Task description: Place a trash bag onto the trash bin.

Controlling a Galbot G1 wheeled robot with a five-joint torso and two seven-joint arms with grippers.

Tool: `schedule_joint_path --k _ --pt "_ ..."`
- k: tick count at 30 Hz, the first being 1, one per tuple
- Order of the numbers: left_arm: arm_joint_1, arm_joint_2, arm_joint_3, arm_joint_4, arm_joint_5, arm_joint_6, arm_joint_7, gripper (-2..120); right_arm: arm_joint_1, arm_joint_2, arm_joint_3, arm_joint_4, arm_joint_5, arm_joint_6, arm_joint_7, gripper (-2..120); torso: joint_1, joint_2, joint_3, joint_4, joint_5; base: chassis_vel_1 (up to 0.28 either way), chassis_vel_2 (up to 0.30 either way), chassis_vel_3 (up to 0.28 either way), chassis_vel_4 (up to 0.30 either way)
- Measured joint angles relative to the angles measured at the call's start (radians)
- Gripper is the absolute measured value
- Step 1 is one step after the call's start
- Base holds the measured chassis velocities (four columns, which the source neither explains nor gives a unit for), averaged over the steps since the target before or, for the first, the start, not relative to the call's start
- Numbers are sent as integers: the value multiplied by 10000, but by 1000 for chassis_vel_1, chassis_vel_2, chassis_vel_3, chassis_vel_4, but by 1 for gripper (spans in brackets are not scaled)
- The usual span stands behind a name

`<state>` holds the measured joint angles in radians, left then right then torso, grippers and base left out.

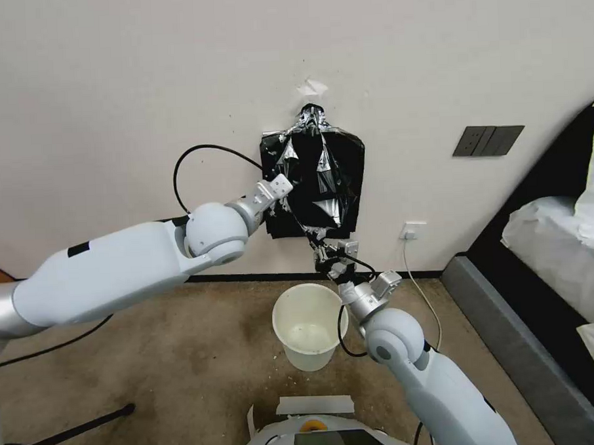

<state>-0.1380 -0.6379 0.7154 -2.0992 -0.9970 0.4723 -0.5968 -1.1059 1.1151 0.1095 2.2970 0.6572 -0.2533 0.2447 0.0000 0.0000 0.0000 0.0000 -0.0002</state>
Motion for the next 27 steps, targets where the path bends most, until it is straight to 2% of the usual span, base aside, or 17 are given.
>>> schedule_joint_path --k 1,5,7,9,10,13,14,17,19,20,22,23,25,27 --pt "0 0 0 0 0 0 0 0 0 0 0 0 0 0 0 2 0 0 0 0 0 0 0 0 0" --pt "1153 134 -1008 -245 11 -657 -205 0 -590 -576 428 610 -567 -499 -1 22 0 0 0 1 2 0 0 0 0" --pt "1323 146 -1143 -280 25 -752 -217 0 -827 -750 524 772 -726 -654 -35 25 0 0 0 0 3 0 0 0 0" --pt "1784 182 -1493 -399 80 -976 -207 0 -1475 -1239 786 1074 -1412 -1027 -165 34 0 0 0 -4 1 0 0 0 0" --pt "1784 182 -1493 -399 80 -976 -207 0 -1475 -1239 786 1074 -1412 -1027 -165 34 0 0 0 -4 1 0 0 0 0" --pt "2238 190 -1785 -473 262 -1111 -163 0 -1575 -1596 1093 1232 -2139 -1141 -141 50 0 0 0 -4 4 0 0 0 0" --pt "2238 190 -1785 -473 262 -1111 -163 0 -1575 -1596 1093 1232 -2139 -1141 -141 50 0 0 0 -4 4 0 0 0 0" --pt "2550 182 -1935 -508 418 -1124 -134 0 -910 -1868 1267 1309 -2083 -1175 19 63 0 0 0 2 3 0 0 0 0" --pt "2596 175 -1962 -511 436 -1132 -130 0 -743 -1950 1269 1309 -1999 -1191 51 67 0 0 0 3 3 0 0 0 0" --pt "2717 146 -2049 -516 473 -1156 -127 0 -176 -2235 1191 1262 -1795 -1312 136 75 0 0 0 0 2 0 0 0 0" --pt "2811 120 -2103 -511 508 -1196 -126 0 538 -2642 881 1004 -1880 -1486 117 83 0 0 0 0 3 0 0 0 0" --pt "2811 120 -2103 -511 508 -1196 -126 0 538 -2642 881 1004 -1880 -1486 117 83 0 0 0 0 3 0 0 0 0" --pt "2867 116 -2125 -491 562 -1274 -121 0 1471 -3106 378 644 -2132 -1860 -15 92 0 0 0 -1 3 0 0 0 0" --pt "2888 118 -2145 -496 564 -1305 -119 0 1824 -3230 156 544 -2159 -2025 -24 96 0 0 0 -1 3 0 0 0 0"
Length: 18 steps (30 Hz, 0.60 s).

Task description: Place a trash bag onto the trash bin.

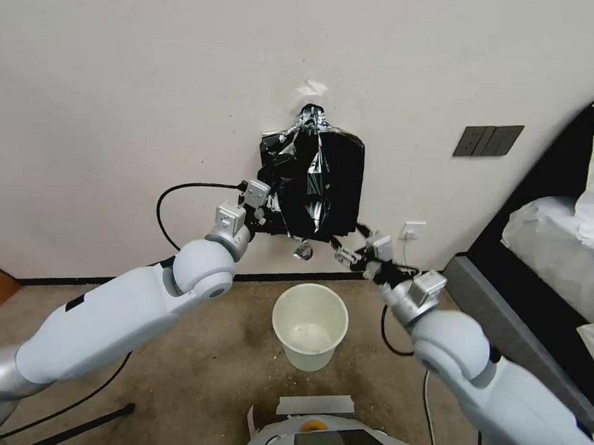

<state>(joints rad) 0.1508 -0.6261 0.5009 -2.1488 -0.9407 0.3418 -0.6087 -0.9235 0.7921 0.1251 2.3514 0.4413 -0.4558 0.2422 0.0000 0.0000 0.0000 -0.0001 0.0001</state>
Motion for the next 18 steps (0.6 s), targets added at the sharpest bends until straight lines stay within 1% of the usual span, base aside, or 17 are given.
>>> schedule_joint_path --k 2,3,6,7,10,11,14,15,18 --pt "59 15 -52 -53 1 -70 2 0 1274 -322 -847 -316 -51 -414 0 100 0 1 0 1 0 0 0 0 0" --pt "59 15 -52 -53 1 -70 2 0 1274 -322 -847 -316 -51 -414 0 100 0 1 0 1 0 0 0 0 0" --pt "213 16 -146 -153 1 -147 2 0 3070 -610 -2462 -793 -195 -1092 197 100 1 1 0 4 -3 0 0 0 0" --pt "213 16 -146 -153 1 -147 2 0 3070 -610 -2462 -793 -195 -1092 197 100 1 1 0 4 -3 0 0 0 0" --pt "290 7 -202 -282 1 -182 3 0 4378 -662 -3643 -1195 -265 -1871 415 100 0 0 0 -1 -1 0 0 0 0" --pt "290 7 -202 -282 1 -182 3 0 4378 -662 -3643 -1195 -265 -1871 415 100 0 0 0 -1 -1 0 0 0 0" --pt "323 13 -238 -414 -1 -241 9 0 5556 -627 -4488 -1577 -312 -2680 679 100 1 0 0 2 -2 0 0 0 0" --pt "323 13 -238 -414 -1 -241 9 0 5556 -627 -4488 -1577 -312 -2680 679 100 1 0 0 2 -2 0 0 0 0" --pt "323 30 -263 -575 -17 -245 20 0 6300 -667 -5150 -1793 -402 -2845 773 100 0 0 0 2 -1 0 0 0 0"
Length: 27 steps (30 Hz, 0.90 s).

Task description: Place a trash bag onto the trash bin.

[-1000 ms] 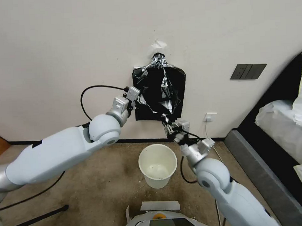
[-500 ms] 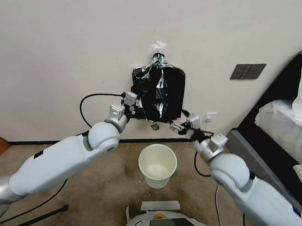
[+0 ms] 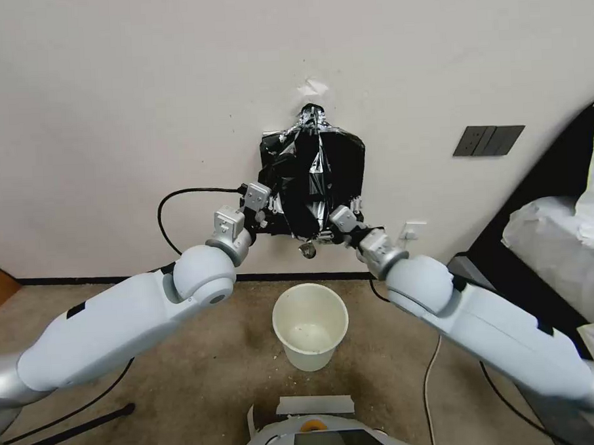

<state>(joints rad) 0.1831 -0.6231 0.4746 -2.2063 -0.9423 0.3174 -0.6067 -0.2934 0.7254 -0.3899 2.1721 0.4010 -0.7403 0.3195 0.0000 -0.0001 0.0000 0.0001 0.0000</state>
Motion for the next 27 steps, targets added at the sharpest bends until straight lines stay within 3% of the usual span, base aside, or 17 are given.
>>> schedule_joint_path --k 7,18,19,27 --pt "-23 -30 -30 -116 -20 -1 9 0 662 -222 -940 -291 -449 -10 -128 92 1 0 0 -1 1 0 0 0 0" --pt "116 126 -175 -408 -52 -8 30 0 1342 -657 -1668 -503 -1882 19 -505 49 0 0 0 -1 1 0 0 0 0" --pt "116 126 -175 -408 -52 -8 30 0 1342 -657 -1668 -503 -1882 19 -505 49 0 0 0 -1 1 0 0 0 0" --pt "490 246 -442 -523 -46 -8 31 0 679 -793 -1017 -168 -787 41 201 15 0 0 0 0 1 0 0 0 0"
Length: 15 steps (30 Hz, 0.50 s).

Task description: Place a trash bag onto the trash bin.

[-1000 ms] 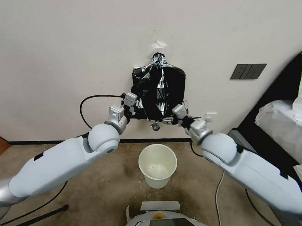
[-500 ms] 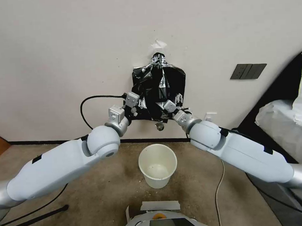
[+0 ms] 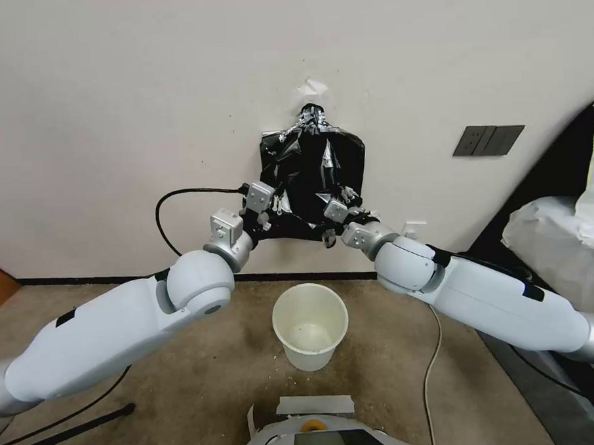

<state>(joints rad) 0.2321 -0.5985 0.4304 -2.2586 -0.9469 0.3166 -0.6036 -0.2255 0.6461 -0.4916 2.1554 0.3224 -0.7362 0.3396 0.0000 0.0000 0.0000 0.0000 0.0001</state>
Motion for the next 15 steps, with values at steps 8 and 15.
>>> schedule_joint_path --k 8,15 --pt "454 133 -408 -61 21 -32 -6 0 -1017 110 1303 354 1409 597 1073 0 0 0 0 -1 0 0 0 0 0" --pt "1394 310 -1108 -278 70 -83 0 0 -2558 205 2819 518 1889 3396 448 0 0 0 -1 0 0 0 0 0 0"
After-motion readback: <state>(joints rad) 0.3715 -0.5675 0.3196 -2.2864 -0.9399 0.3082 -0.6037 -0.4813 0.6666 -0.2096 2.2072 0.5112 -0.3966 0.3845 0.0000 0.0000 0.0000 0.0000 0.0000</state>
